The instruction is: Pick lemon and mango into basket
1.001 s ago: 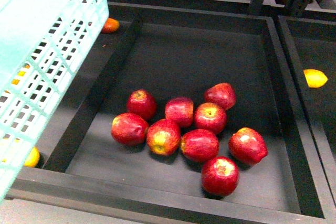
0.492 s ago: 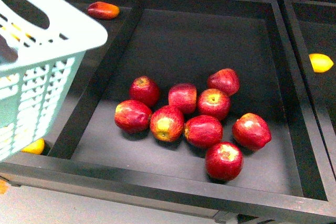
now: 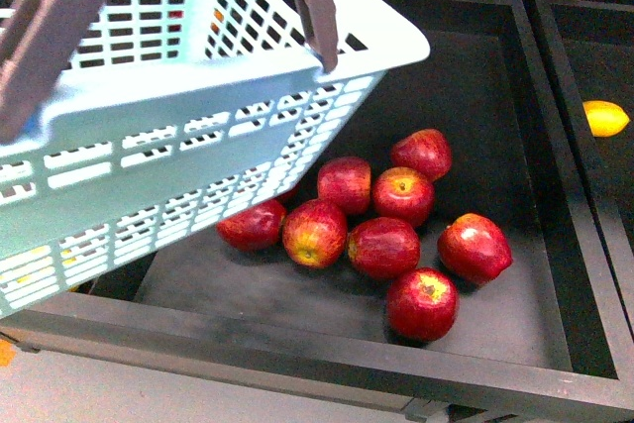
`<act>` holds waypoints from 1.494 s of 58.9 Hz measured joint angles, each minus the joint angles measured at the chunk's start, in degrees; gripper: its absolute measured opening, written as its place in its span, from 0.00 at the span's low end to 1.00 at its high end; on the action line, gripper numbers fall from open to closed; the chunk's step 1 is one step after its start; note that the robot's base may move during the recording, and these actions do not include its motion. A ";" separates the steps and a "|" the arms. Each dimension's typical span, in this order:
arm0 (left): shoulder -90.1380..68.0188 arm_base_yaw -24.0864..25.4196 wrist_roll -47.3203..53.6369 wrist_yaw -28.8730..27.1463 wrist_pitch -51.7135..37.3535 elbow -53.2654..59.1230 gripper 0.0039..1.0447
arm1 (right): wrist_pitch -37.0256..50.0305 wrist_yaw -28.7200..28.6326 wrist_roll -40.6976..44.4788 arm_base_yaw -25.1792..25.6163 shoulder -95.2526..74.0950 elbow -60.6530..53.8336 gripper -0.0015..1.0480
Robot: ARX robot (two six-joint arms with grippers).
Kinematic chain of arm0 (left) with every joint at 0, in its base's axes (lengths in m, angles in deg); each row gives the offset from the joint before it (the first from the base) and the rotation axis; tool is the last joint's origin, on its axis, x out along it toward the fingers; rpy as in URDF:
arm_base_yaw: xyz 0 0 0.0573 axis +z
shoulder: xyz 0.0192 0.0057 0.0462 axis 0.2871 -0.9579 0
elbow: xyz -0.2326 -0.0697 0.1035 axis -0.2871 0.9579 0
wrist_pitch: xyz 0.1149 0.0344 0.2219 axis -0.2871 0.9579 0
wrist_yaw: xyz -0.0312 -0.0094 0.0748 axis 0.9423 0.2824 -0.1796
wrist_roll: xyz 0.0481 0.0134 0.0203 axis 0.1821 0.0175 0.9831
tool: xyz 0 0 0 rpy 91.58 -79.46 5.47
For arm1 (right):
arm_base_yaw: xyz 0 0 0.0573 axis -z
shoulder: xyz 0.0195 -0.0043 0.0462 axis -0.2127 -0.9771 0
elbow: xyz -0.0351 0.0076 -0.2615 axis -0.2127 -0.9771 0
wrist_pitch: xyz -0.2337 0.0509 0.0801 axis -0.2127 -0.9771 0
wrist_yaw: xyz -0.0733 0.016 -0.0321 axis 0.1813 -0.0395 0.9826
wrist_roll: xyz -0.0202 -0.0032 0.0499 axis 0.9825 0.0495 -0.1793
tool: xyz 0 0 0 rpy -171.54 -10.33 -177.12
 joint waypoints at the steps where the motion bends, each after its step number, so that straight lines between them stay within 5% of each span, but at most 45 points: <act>1: -0.63 -0.35 0.24 0.46 -0.33 -0.20 0.04 | 0.00 0.00 0.00 0.00 0.00 0.00 0.92; 35: -8.00 -13.25 -0.33 13.05 -11.19 -6.10 0.04 | 0.00 0.00 0.00 0.00 0.00 0.00 0.92; 68: -8.02 -14.01 -0.33 13.22 -11.21 -6.10 0.04 | 0.00 0.00 0.00 0.00 0.00 0.00 0.92; 73: -8.04 -14.03 -0.26 13.22 -11.21 -6.10 0.04 | -7.13 11.21 -5.18 -2.56 -4.72 2.80 0.92; 78: -8.04 -14.01 -0.42 13.27 -11.21 -6.10 0.04 | -7.43 17.49 -10.75 0.15 -13.86 4.61 0.92; 88: -8.20 -14.01 -0.31 13.09 -11.21 -6.10 0.04 | 8.83 12.26 -12.74 12.13 -31.17 6.16 0.92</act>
